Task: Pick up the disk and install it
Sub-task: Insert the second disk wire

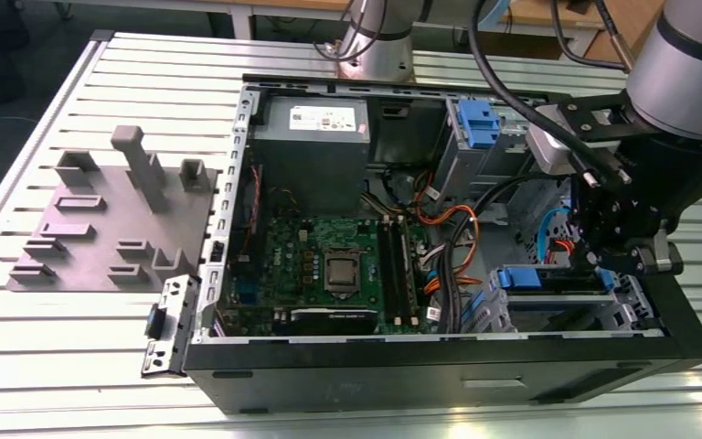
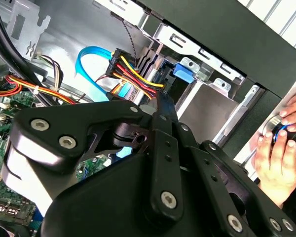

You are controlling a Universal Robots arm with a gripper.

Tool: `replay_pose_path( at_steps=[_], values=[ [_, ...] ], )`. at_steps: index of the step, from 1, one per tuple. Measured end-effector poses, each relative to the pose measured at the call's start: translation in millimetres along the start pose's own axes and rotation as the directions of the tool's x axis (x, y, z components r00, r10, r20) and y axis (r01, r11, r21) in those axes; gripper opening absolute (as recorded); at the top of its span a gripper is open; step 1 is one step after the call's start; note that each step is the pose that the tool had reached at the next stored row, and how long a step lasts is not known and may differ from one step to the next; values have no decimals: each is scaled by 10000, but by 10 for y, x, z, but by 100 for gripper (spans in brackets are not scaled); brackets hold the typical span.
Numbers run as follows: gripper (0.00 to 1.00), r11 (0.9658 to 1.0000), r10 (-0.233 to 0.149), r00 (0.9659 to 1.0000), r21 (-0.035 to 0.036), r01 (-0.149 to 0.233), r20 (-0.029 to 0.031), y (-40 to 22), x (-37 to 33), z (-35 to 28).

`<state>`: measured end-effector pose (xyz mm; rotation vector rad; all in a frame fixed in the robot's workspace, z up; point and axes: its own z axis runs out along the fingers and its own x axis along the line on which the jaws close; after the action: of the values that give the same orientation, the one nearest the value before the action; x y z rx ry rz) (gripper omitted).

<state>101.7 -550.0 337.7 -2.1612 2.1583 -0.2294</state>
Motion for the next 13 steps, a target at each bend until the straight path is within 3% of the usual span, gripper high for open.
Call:
replay_pose_path(
  at_steps=[6,13],
  values=[
    [11,10000,6,10000,-14,-6,39,33,1,-12],
    [11,9999,12,9999,-105,-11,99,20,-2,-120]
  ],
)
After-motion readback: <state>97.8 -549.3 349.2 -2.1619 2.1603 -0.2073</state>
